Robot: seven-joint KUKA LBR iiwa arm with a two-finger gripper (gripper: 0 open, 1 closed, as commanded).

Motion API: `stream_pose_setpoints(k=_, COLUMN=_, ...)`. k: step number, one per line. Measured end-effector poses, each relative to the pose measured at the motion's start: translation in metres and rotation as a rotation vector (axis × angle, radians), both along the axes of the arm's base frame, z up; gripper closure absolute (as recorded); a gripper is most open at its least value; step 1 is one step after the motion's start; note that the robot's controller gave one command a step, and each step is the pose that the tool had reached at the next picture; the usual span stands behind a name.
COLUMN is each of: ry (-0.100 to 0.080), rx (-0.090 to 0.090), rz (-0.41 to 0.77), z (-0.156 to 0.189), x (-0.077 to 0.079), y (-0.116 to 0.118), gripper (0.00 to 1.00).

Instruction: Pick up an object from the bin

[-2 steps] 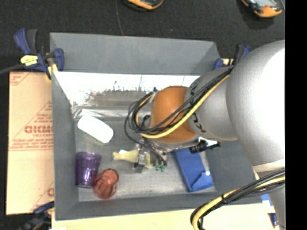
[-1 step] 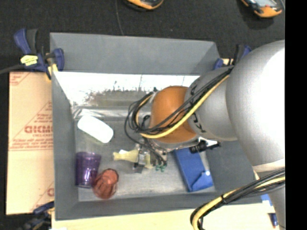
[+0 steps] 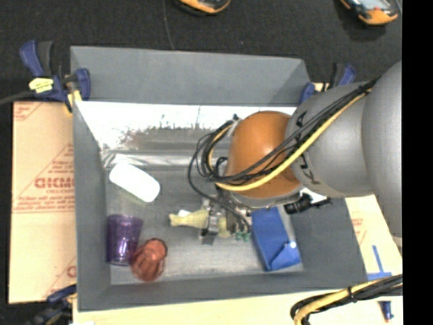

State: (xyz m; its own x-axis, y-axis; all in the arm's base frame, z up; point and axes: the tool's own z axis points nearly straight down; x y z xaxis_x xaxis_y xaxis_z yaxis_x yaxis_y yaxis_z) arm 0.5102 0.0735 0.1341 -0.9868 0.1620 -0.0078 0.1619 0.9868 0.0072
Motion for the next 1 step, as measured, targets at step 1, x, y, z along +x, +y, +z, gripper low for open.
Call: stream_pose_setpoints(k=1, ry=0.000, rx=0.000, rz=0.016, z=0.0767, x=0.0131, y=-0.0152, gripper=1.00)
